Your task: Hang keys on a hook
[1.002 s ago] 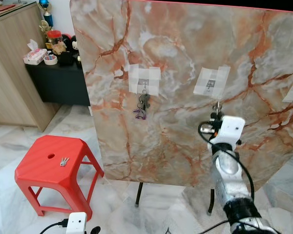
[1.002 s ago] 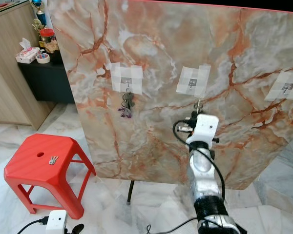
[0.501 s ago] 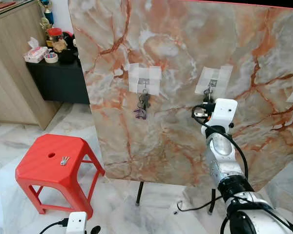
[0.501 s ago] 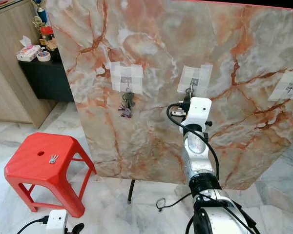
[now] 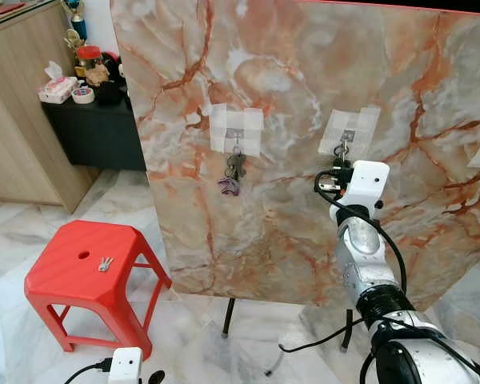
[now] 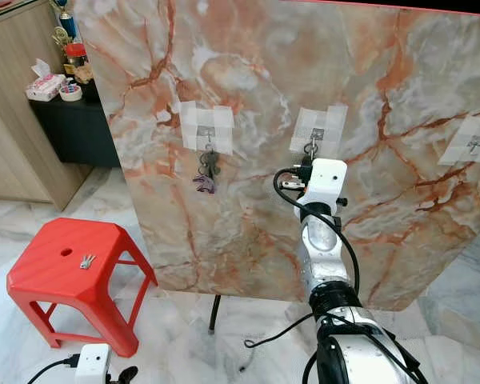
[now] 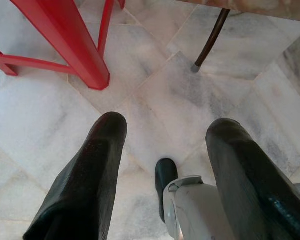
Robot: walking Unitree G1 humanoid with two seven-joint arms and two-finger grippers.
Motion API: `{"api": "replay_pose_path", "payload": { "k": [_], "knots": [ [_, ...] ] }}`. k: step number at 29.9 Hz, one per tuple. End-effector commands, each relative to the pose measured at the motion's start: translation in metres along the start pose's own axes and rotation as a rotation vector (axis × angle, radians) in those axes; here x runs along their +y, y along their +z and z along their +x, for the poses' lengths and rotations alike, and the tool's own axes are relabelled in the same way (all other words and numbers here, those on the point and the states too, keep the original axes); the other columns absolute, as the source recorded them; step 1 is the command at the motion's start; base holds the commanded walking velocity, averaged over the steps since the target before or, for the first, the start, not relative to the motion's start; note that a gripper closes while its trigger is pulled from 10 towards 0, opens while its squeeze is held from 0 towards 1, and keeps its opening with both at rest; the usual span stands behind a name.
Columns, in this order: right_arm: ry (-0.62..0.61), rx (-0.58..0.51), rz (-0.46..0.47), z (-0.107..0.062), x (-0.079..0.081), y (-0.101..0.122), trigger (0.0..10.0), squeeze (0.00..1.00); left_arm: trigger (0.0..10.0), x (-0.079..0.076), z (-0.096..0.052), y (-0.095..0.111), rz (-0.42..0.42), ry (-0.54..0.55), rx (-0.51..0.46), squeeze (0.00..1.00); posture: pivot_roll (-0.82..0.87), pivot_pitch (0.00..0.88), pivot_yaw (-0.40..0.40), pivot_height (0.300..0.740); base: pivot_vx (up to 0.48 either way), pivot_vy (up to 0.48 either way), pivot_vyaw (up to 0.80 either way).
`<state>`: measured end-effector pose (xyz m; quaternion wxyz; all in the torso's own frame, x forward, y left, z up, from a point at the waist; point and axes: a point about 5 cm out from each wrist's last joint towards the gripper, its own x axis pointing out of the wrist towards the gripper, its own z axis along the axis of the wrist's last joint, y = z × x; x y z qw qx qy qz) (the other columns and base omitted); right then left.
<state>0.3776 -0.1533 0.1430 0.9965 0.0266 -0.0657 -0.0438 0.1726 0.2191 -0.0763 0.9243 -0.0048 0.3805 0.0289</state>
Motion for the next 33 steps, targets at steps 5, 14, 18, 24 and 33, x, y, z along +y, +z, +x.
{"api": "replay_pose_path", "payload": {
  "k": [5, 14, 18, 24, 33],
  "knots": [
    [-0.011, -0.038, 0.009, 0.0073, -0.0036, 0.0123, 10.0, 0.0, 10.0, 0.0001, 0.0, -0.0019, 0.013, 0.0, 0.02, 0.0, 0.04, 0.0, -0.052, 0.74, 0.0, 0.0, 0.0],
    [-0.022, -0.043, 0.011, 0.0103, -0.0046, 0.016, 10.0, 0.0, 10.0, -0.0001, 0.0, -0.0019, 0.011, -0.001, 0.021, 0.0, 0.04, 0.0, -0.052, 0.74, 0.0, 0.0, 0.0],
    [-0.024, -0.04, 0.015, 0.01, -0.0032, 0.0153, 10.0, 0.0, 10.0, 0.0005, -0.0004, -0.003, 0.01, 0.001, 0.024, 0.0, 0.04, 0.0, -0.051, 0.74, 0.0, 0.0, 0.0],
    [-0.024, -0.016, 0.007, 0.0102, -0.004, 0.012, 10.0, 0.0, 10.0, 0.0005, -0.0004, -0.0028, 0.01, 0.001, 0.021, 0.0, 0.04, 0.0, -0.051, 0.74, 0.0, 0.0, 0.0],
    [-0.003, 0.026, -0.011, 0.0119, -0.0032, 0.0093, 10.0, 0.0, 10.0, 0.0008, -0.0002, -0.002, 0.012, 0.002, 0.019, 0.0, 0.05, 0.0, -0.051, 0.74, 0.0, 0.0, 0.0]
  ]
}}
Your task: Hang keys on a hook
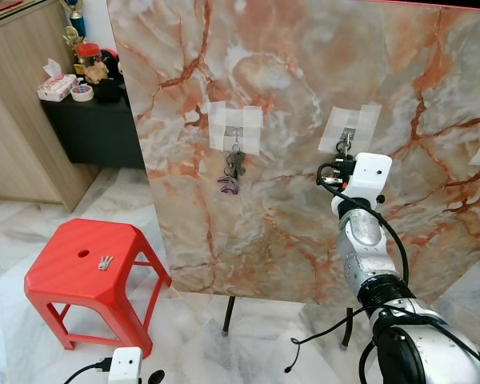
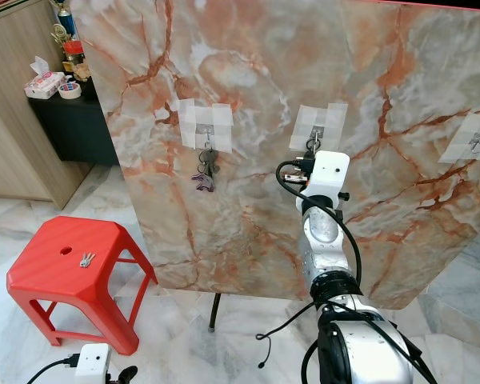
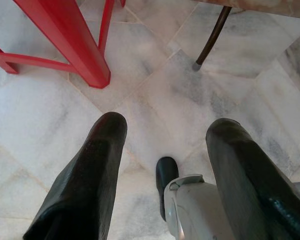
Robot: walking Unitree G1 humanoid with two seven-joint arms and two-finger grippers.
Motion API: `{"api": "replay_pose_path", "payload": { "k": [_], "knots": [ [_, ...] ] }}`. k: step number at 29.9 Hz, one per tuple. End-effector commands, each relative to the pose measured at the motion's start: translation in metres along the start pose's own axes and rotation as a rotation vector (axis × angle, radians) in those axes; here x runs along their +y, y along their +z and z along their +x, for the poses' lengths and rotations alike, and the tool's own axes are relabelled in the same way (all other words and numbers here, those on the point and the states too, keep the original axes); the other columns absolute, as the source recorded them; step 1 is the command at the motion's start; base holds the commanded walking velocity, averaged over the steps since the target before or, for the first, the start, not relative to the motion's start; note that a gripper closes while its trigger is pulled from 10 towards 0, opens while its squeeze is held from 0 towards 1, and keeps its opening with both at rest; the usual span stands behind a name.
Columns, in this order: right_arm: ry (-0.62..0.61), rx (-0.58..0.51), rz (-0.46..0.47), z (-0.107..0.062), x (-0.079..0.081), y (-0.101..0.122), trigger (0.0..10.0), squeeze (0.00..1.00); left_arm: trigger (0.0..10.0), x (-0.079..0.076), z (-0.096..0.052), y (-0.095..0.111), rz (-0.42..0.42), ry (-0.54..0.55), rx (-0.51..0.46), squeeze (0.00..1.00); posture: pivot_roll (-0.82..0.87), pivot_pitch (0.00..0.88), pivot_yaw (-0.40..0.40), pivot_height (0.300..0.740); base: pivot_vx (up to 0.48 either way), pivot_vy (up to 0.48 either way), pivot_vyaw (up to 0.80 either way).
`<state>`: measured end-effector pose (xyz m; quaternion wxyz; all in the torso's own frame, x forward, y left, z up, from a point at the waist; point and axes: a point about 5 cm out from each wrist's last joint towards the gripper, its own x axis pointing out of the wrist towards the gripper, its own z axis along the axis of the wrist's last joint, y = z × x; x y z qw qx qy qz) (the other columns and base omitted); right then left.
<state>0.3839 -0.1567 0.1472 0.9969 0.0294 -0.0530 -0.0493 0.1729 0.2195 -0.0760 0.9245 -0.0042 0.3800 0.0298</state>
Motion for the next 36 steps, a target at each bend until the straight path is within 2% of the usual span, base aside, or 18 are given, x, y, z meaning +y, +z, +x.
{"api": "replay_pose_path", "payload": {
  "k": [1, 15, 16, 17, 28, 36],
  "knots": [
    [0.008, 0.001, -0.015, 0.005, -0.001, 0.006, 10.0, 0.0, 10.0, 0.0, 0.0, -0.002, 0.012, 0.0, 0.02, 0.0, 0.05, 0.0, -0.051, 0.74, 0.0, 0.0, 0.0],
    [0.026, 0.009, -0.019, 0.005, 0.002, 0.005, 10.0, 0.0, 10.0, 0.001, 0.0, -0.002, 0.014, 0.001, 0.019, 0.0, 0.05, 0.0, -0.051, 0.74, 0.0, 0.0, 0.0],
    [0.028, 0.007, -0.016, 0.005, 0.002, 0.005, 10.0, 0.28, 10.0, 0.001, 0.0, -0.002, 0.014, 0.001, 0.019, 0.0, 0.05, 0.0, -0.051, 0.74, 0.0, 0.0, 0.0],
    [0.03, 0.003, -0.012, 0.005, 0.002, 0.006, 10.0, 1.0, 10.0, 0.001, 0.0, -0.002, 0.014, 0.001, 0.019, 0.0, 0.05, 0.0, -0.05, 0.74, 0.0, 0.0, 0.0],
    [0.037, -0.026, 0.0, 0.001, 0.003, 0.005, 10.0, 1.0, 10.0, 0.001, -0.001, -0.003, 0.013, 0.004, 0.022, 0.0, 0.04, 0.0, -0.049, 0.74, 0.0, 0.0, 0.0],
    [0.113, -0.02, -0.047, -0.024, 0.005, -0.019, 10.0, 1.0, 10.0, 0.0, -0.001, -0.005, 0.013, 0.001, 0.028, 0.0, 0.03, 0.0, -0.049, 0.74, 0.0, 0.0, 0.0]
  ]
}}
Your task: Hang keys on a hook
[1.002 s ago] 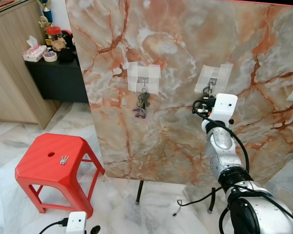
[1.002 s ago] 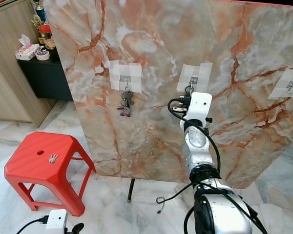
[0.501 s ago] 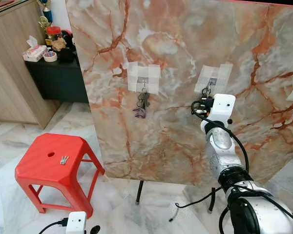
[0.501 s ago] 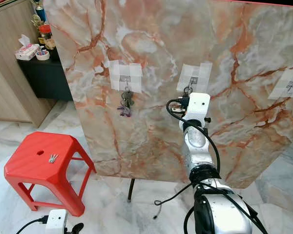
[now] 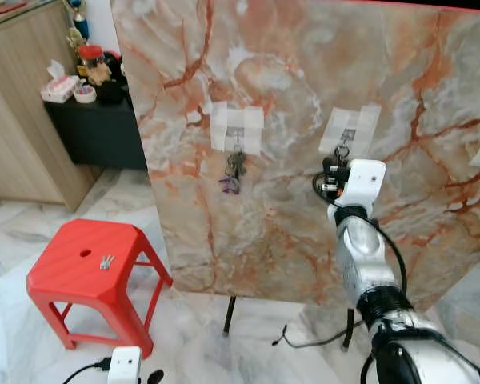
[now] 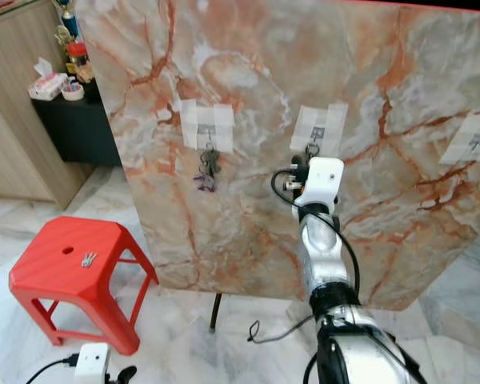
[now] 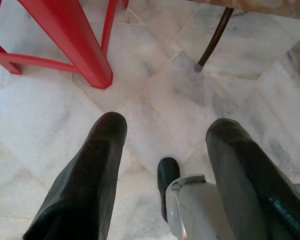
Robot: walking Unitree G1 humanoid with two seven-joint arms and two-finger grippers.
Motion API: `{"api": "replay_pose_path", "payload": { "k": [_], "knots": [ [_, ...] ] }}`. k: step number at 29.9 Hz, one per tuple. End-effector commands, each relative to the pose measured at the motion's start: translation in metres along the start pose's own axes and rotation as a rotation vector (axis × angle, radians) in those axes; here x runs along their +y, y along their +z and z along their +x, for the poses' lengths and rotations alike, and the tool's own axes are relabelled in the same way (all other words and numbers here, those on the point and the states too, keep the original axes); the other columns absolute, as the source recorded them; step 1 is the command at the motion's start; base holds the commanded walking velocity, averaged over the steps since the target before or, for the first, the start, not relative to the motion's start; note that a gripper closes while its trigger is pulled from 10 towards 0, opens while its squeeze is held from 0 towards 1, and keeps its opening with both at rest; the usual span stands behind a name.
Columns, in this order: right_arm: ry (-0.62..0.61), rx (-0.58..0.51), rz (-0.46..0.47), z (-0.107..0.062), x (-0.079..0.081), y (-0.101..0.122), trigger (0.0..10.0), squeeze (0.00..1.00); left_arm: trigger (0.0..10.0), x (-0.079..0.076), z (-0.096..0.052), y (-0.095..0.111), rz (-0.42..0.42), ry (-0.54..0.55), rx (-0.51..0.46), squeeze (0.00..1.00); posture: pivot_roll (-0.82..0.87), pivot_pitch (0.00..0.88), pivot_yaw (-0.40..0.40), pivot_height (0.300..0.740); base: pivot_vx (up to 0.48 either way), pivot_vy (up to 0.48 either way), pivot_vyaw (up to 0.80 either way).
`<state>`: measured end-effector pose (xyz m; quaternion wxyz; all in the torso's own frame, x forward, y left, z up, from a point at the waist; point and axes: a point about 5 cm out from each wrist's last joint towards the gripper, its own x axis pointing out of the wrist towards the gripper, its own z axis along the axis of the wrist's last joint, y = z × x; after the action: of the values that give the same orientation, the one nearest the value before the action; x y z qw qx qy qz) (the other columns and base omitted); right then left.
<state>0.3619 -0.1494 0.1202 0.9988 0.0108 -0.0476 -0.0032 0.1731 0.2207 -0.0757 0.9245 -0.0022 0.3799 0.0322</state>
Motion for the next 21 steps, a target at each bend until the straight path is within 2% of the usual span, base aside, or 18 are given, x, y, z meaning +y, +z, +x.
{"api": "replay_pose_path", "payload": {
  "k": [1, 2, 3, 4, 6, 7, 9, 11, 13, 15, 17, 19, 20, 21],
  "knots": [
    [0.023, -0.031, -0.018, 0.0, 0.002, 0.006, 10.0, 1.0, 10.0, -0.001, -0.001, -0.005, 0.012, -0.005, 0.029, 0.0, 0.03, 0.0, -0.049, 0.74, 0.0, 0.0, 0.0],
    [0.029, -0.021, -0.022, -0.005, 0.001, 0.001, 10.0, 0.37, 10.0, -0.001, -0.001, -0.005, 0.012, -0.005, 0.029, 0.0, 0.03, 0.0, -0.052, 0.74, 0.0, 0.0, 0.0],
    [0.034, -0.009, -0.024, -0.011, -0.001, -0.004, 10.0, 0.0, 10.0, -0.001, -0.001, -0.006, 0.012, -0.005, 0.03, 0.0, 0.03, 0.0, -0.052, 0.74, 0.0, 0.0, 0.0],
    [0.037, -0.001, -0.025, -0.016, -0.002, -0.007, 10.0, 0.0, 10.0, -0.002, -0.001, -0.006, 0.012, -0.005, 0.031, 0.0, 0.03, 0.0, -0.052, 0.74, 0.0, 0.0, 0.0],
    [0.037, 0.051, -0.041, -0.035, -0.008, -0.024, 10.0, 0.0, 10.0, -0.001, -0.001, -0.007, 0.012, -0.004, 0.033, 0.0, 0.02, 0.0, -0.057, 0.74, 0.0, 0.0, 0.0],
    [0.037, 0.051, -0.041, -0.035, -0.008, -0.024, 10.0, 0.0, 10.0, -0.001, -0.001, -0.007, 0.012, -0.004, 0.033, 0.0, 0.02, 0.0, -0.057, 0.74, 0.0, 0.0, 0.0],
    [0.044, 0.122, -0.053, -0.051, -0.012, -0.043, 10.0, 0.0, 10.0, -0.001, -0.002, -0.007, 0.012, -0.003, 0.037, 0.0, 0.02, 0.0, -0.061, 0.74, 0.0, 0.0, 0.0],
    [0.045, 0.152, -0.057, -0.058, -0.013, -0.051, 10.0, 0.0, 10.0, -0.001, -0.002, -0.008, 0.011, -0.003, 0.038, 0.0, 0.02, 0.0, -0.062, 0.74, 0.0, 0.0, 0.0],
    [0.031, 0.232, -0.058, -0.073, -0.017, -0.072, 10.0, 0.0, 10.0, -0.002, -0.002, -0.008, 0.01, -0.001, 0.041, 0.0, 0.02, 0.0, -0.064, 0.74, 0.0, 0.0, 0.0],
    [-0.054, 0.39, -0.006, -0.099, -0.025, -0.107, 10.0, 0.0, 10.0, -0.002, -0.002, -0.009, 0.007, 0.002, 0.046, 0.0, 0.02, 0.0, -0.064, 0.74, 0.0, 0.0, 0.0],
    [-0.105, 0.495, 0.068, -0.112, -0.027, -0.123, 10.0, 0.0, 10.0, -0.002, -0.002, -0.009, 0.006, 0.005, 0.049, 0.0, 0.02, 0.0, -0.059, 0.74, 0.0, 0.0, 0.0],
    [-0.116, 0.574, 0.06, -0.121, -0.026, -0.134, 10.0, 0.0, 10.0, -0.001, -0.002, -0.009, 0.007, 0.007, 0.051, 0.0, 0.02, 0.0, -0.059, 0.74, 0.0, 0.0, 0.0],
    [-0.116, 0.574, 0.06, -0.121, -0.026, -0.134, 10.0, 0.0, 10.0, -0.001, -0.002, -0.009, 0.007, 0.007, 0.051, 0.0, 0.02, 0.0, -0.059, 0.74, 0.0, 0.0, 0.0],
    [-0.119, 0.641, 0.057, -0.13, -0.024, -0.144, 10.0, 0.0, 10.0, 0.001, -0.002, -0.008, 0.009, 0.012, 0.055, 0.0, 0.02, 0.0, -0.058, 0.74, 0.0, 0.0, 0.0]
  ]
}}
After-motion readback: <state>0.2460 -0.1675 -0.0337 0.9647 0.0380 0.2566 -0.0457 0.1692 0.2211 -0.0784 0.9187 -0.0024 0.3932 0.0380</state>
